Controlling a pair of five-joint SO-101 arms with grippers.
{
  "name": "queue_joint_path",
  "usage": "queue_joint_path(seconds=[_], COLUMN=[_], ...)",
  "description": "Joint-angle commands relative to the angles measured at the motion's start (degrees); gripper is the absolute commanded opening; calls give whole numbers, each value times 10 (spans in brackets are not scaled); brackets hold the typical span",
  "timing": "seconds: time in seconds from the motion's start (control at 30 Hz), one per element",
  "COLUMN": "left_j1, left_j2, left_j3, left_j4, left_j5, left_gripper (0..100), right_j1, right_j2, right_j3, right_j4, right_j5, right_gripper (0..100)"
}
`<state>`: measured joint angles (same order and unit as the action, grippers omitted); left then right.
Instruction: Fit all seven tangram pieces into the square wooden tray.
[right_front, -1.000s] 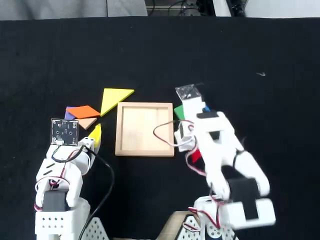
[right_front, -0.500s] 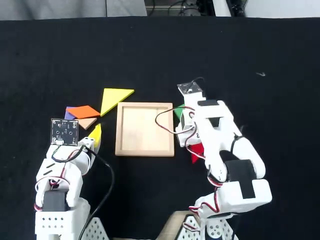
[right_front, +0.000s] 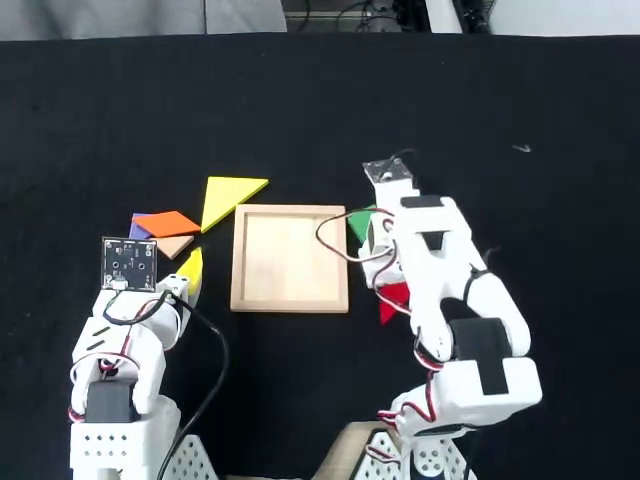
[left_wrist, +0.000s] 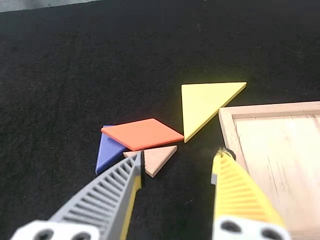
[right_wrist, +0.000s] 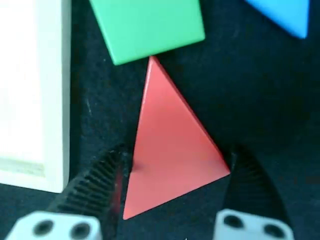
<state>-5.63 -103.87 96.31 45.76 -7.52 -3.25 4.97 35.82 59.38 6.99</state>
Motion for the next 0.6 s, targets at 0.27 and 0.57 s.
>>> queue_joint_path(seconds=[0.27, 0.57], left_j1=[-5, -19], left_j2=[-3, -4], left_j3=[11, 11], left_j4=[-1, -1], left_j5=[-3, -3], left_gripper=[230, 230], right_j1=[2, -120], right_j2=[-37, -167], right_j3=[-125, -164], right_j4=[115, 188], right_j5=[2, 190], right_gripper=[205, 205])
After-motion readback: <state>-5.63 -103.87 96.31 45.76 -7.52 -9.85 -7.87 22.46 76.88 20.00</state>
